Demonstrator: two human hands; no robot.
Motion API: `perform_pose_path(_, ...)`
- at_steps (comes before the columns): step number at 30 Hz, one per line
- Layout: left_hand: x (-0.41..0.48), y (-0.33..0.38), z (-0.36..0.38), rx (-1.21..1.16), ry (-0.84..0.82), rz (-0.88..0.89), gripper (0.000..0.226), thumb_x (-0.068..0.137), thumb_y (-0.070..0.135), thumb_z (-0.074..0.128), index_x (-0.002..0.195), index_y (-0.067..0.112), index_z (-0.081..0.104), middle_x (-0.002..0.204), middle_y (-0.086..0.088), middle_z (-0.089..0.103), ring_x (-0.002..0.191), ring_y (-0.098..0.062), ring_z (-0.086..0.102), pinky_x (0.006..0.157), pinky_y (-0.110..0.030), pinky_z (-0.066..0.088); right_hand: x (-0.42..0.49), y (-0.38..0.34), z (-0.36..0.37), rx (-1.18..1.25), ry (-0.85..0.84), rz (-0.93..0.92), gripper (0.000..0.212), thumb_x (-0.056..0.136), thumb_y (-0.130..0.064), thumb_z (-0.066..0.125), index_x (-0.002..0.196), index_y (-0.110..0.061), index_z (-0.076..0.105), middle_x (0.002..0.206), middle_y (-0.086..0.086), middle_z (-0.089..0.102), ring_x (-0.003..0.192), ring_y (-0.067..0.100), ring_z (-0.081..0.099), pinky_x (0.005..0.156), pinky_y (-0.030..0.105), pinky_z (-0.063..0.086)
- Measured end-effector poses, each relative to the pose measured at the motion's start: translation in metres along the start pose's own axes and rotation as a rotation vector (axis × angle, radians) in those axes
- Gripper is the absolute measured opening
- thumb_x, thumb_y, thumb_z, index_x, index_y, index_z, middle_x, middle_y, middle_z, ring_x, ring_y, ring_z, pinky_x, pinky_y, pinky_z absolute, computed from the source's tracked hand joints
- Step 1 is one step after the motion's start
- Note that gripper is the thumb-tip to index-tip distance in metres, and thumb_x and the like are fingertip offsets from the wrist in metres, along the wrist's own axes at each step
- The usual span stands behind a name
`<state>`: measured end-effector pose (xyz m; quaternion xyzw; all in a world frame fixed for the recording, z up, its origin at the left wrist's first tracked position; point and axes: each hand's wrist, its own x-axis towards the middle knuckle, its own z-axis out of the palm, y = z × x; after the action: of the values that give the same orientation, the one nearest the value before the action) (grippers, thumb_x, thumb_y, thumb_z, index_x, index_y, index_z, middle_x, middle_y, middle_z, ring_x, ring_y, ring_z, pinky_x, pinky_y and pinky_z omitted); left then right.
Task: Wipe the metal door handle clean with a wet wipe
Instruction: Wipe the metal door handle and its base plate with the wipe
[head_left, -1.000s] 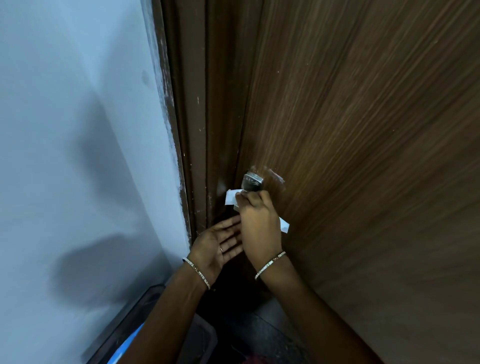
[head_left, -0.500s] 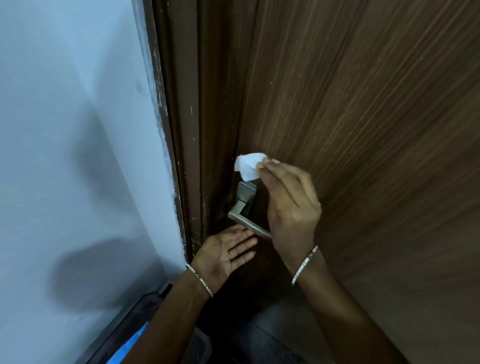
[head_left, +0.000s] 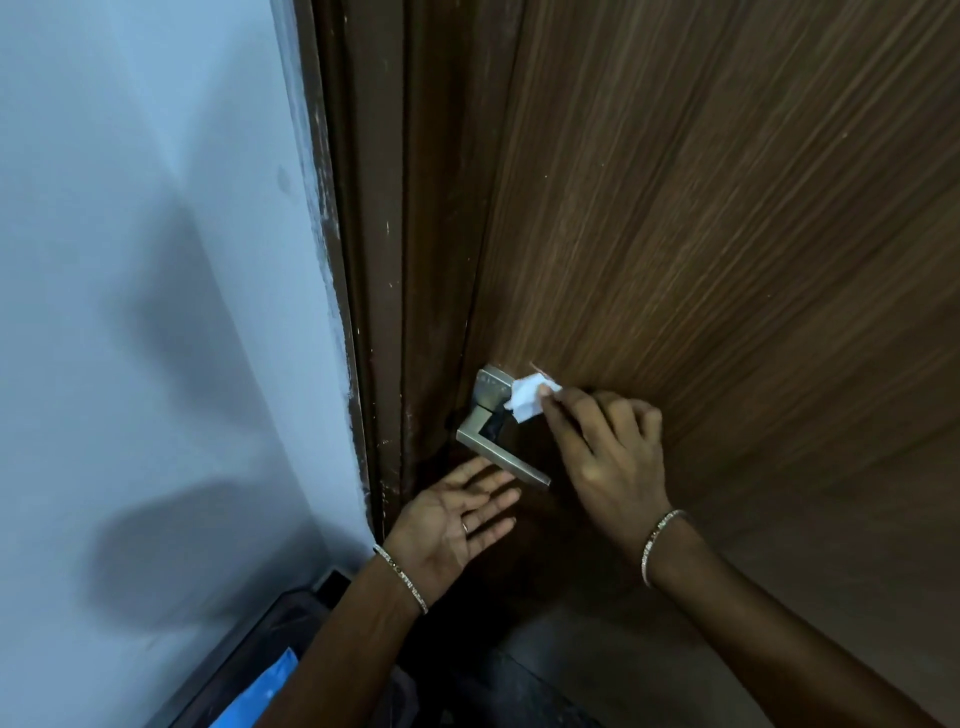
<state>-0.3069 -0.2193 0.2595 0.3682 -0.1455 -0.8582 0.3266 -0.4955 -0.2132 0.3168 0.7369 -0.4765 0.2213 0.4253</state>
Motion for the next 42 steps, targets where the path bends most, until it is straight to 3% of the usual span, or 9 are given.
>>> perform_pose_path(7, -0.003, 0.002, 0.000, 0.034, -0.010, -0.009, 0.049, 0.089, -0.010, 0.039, 0.122, 0.020, 0.060, 0.112, -0.004, 0.075, 0.097, -0.017, 0.074, 0.074, -0.034, 0.056, 0.048, -0.016, 0.022, -0.096, 0.231, 0.127, 0.018, 0.096, -0.020, 0.067, 0.108, -0.027, 0.078, 0.091, -0.009, 0.074, 0.091, 0.015, 0.053, 0.082, 0.041, 0.034)
perform_pose_path(14, -0.002, 0.002, -0.006, 0.050, -0.056, -0.032, 0.055, 0.084, -0.011, 0.040, 0.122, 0.022, 0.062, 0.119, -0.004, 0.073, 0.105, -0.018, 0.072, 0.076, -0.034, 0.058, -0.022, -0.018, 0.011, -0.071, -0.017, 0.145, 0.028, 0.104, -0.021, 0.050, 0.115, -0.029, 0.074, 0.097, -0.009, 0.073, 0.097, 0.018, 0.051, 0.084, 0.043, 0.031)
perform_pose_path(19, -0.001, 0.002, -0.006, 0.037, -0.064, -0.030, 0.061, 0.076, -0.011, 0.045, 0.126, 0.021, 0.060, 0.118, -0.005, 0.073, 0.102, -0.019, 0.073, 0.074, -0.034, 0.059, 0.038, -0.034, 0.026, 0.053, 0.043, 0.182, 0.020, 0.096, -0.018, 0.062, 0.111, -0.018, 0.075, 0.097, -0.002, 0.071, 0.090, 0.021, 0.056, 0.077, 0.041, 0.036)
perform_pose_path(23, 0.000, 0.003, -0.005, 0.090, -0.060, -0.021, 0.059, 0.083, -0.013, 0.037, 0.125, 0.021, 0.060, 0.112, -0.002, 0.075, 0.095, -0.016, 0.074, 0.077, -0.034, 0.057, 0.051, -0.052, 0.030, 0.155, -0.054, 0.161, 0.024, 0.086, -0.001, 0.070, 0.110, -0.001, 0.075, 0.096, 0.009, 0.071, 0.078, 0.025, 0.063, 0.066, 0.035, 0.047)
perform_pose_path(28, 0.002, 0.004, -0.008, 0.082, -0.075, -0.027, 0.057, 0.083, -0.012, 0.037, 0.124, 0.020, 0.062, 0.117, -0.004, 0.073, 0.104, -0.019, 0.070, 0.082, -0.035, 0.055, 0.030, -0.048, 0.013, 0.234, -0.151, 0.282, 0.036, 0.083, 0.001, 0.071, 0.119, 0.001, 0.070, 0.102, 0.011, 0.069, 0.084, 0.025, 0.063, 0.066, 0.030, 0.055)
perform_pose_path(32, 0.006, 0.003, -0.009, 0.063, -0.095, -0.019, 0.059, 0.075, -0.011, 0.042, 0.121, 0.021, 0.062, 0.100, 0.001, 0.076, 0.087, -0.015, 0.073, 0.074, -0.034, 0.057, 0.035, -0.063, 0.006, 0.287, -0.272, 0.371, 0.051, 0.074, -0.001, 0.077, 0.123, 0.002, 0.066, 0.111, 0.012, 0.065, 0.091, 0.025, 0.060, 0.074, 0.028, 0.055)
perform_pose_path(37, 0.011, -0.001, -0.012, 0.036, -0.092, 0.009, 0.049, 0.060, -0.006, 0.051, 0.101, 0.016, 0.067, 0.083, -0.004, 0.074, 0.074, -0.016, 0.072, 0.068, -0.034, 0.059, 0.060, -0.081, 0.022, 0.281, -0.344, 0.299, 0.026, 0.079, -0.005, 0.070, 0.105, -0.004, 0.074, 0.111, 0.010, 0.068, 0.105, 0.028, 0.059, 0.091, 0.035, 0.050)
perform_pose_path(39, 0.013, -0.001, -0.014, 0.047, -0.092, 0.010, 0.051, 0.062, -0.006, 0.049, 0.105, 0.016, 0.066, 0.083, -0.004, 0.073, 0.074, -0.016, 0.071, 0.072, -0.035, 0.058, 0.056, -0.085, 0.028, 0.291, -0.339, 0.252, 0.016, 0.077, 0.001, 0.076, 0.093, -0.001, 0.078, 0.109, 0.014, 0.073, 0.108, 0.032, 0.067, 0.090, 0.040, 0.054)
perform_pose_path(42, 0.013, 0.001, -0.016, 0.058, -0.124, -0.001, 0.063, 0.064, -0.007, 0.049, 0.120, 0.018, 0.064, 0.093, -0.002, 0.075, 0.083, -0.016, 0.074, 0.072, -0.034, 0.059, 0.048, -0.073, 0.029, 0.316, -0.260, 0.183, 0.017, 0.085, -0.002, 0.069, 0.099, 0.002, 0.077, 0.113, 0.010, 0.075, 0.113, 0.026, 0.065, 0.089, 0.036, 0.058)
